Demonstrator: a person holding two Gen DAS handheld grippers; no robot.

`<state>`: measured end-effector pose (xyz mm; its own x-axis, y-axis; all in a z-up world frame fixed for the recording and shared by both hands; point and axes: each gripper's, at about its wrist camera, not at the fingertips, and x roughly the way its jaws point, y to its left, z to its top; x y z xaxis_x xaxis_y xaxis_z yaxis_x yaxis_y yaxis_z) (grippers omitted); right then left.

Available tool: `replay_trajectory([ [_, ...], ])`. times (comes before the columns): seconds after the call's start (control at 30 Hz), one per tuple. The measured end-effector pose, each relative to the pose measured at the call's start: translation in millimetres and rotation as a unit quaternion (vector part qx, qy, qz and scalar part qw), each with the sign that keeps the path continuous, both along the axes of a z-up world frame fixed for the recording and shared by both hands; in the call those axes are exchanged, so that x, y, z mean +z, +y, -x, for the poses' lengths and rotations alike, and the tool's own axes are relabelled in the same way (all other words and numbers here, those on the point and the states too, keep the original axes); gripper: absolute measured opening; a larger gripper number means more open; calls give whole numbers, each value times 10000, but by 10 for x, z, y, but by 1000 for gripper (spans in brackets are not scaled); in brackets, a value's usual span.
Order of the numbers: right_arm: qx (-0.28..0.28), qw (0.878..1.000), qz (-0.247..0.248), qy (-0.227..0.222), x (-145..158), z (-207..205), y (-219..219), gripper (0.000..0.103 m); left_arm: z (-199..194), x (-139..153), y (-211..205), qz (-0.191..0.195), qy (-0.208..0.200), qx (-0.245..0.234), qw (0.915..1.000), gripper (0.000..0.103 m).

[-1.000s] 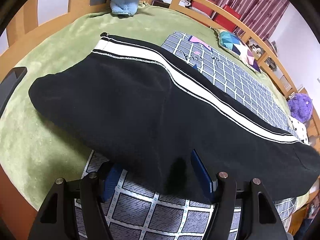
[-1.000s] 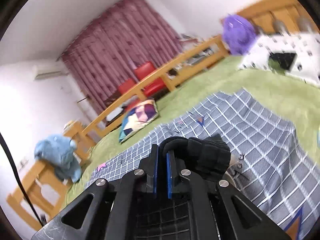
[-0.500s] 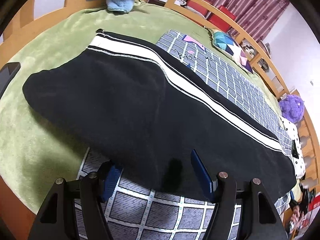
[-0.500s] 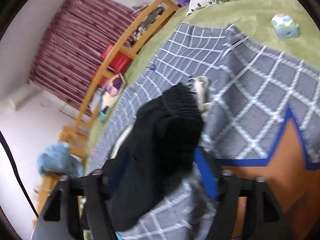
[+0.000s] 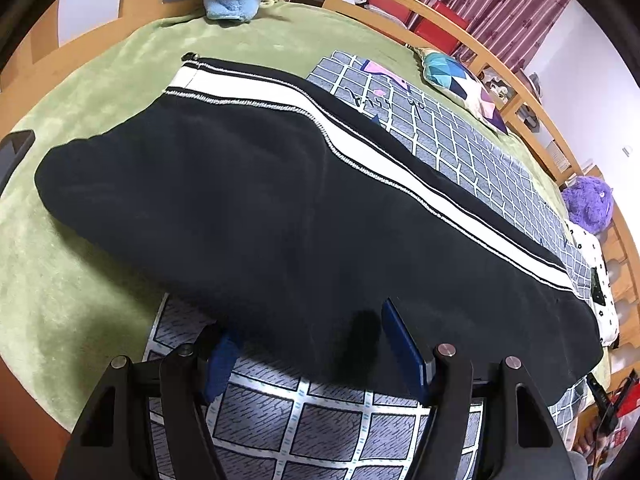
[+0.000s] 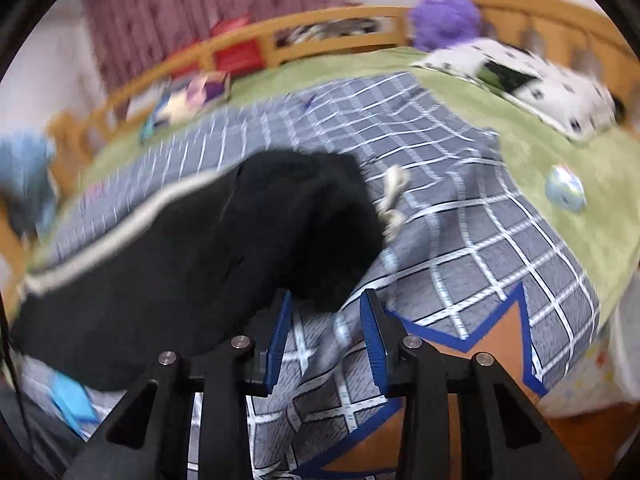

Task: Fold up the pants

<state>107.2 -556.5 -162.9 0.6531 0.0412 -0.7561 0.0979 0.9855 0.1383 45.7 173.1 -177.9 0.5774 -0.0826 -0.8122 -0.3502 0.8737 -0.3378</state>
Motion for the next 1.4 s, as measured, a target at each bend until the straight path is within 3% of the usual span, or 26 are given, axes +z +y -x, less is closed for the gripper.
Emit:
replay_trajectory([
  [0.13, -76, 9997, 121, 188, -185, -205, 38, 40, 17, 46, 19, -78, -3, 40, 10000, 66],
  [0.23, -187, 9990, 375, 157, -210, -383, 63, 63, 34, 59, 40, -50, 2, 126, 9999, 66],
  [0.27, -214, 9987, 417, 179, -224, -461, 42, 65, 31, 59, 44, -20, 11, 138, 9999, 66],
  [0.3, -231, 9988, 380, 196, -228, -507, 24, 64, 27, 59, 38, -14, 18, 138, 9999, 66],
  [0.37, -166, 9989, 443, 26, -149, -504, 40, 45, 16, 68, 13, -51, 23, 110, 9999, 66],
  [0.47, 213, 9923, 1162, -360, 55, -354, 154, 29, -1, 76, -19, -161, 39, 61, 9998, 66],
  [0.6, 430, 9871, 1397, -657, 354, -213, 131, 29, 10, 80, -7, -170, 34, 29, 9998, 66],
  [0.67, 550, 9828, 1728, -353, 279, -229, 125, 37, 25, 77, 23, -133, 0, 38, 9999, 66],
  [0.8, 404, 9778, 2045, -228, 15, -285, 108, 33, 9, 46, 51, -58, 52, 84, 9999, 66],
  [0.87, 331, 9639, 2551, -684, 81, -275, 229, 28, 10, 62, 55, -9, 48, 73, 10000, 66],
  [0.97, 205, 9490, 2832, -1370, 367, -307, 303, 28, 41, 148, 53, -248, -64, 60, 9997, 66],
  [1.03, 184, 9500, 2744, -1481, 455, -369, 245, 28, 60, 167, 80, -280, -99, 84, 9995, 66],
  [1.1, 147, 9560, 2728, -1071, 274, -540, 69, 30, 78, 154, 122, -183, -106, 133, 9997, 66],
  [1.13, 142, 9587, 2723, -806, 170, -600, 13, 34, 90, 135, 148, -128, -90, 152, 9998, 66],
  [1.17, 165, 9624, 2685, -381, -26, -647, -76, 49, 100, 121, 160, -113, -75, 163, 9998, 66],
  [1.23, 212, 9661, 2566, 208, -270, -606, -180, 52, 107, 96, 171, -123, -54, 167, 9998, 66],
  [1.33, -136, 9591, 2813, 297, -320, -336, -251, 52, 84, 68, 165, -105, -25, 165, 9998, 66],
  [1.4, -503, 9715, 2307, 218, -142, -144, -454, 52, 63, 54, 164, -26, -63, 142, 9999, 66],
])
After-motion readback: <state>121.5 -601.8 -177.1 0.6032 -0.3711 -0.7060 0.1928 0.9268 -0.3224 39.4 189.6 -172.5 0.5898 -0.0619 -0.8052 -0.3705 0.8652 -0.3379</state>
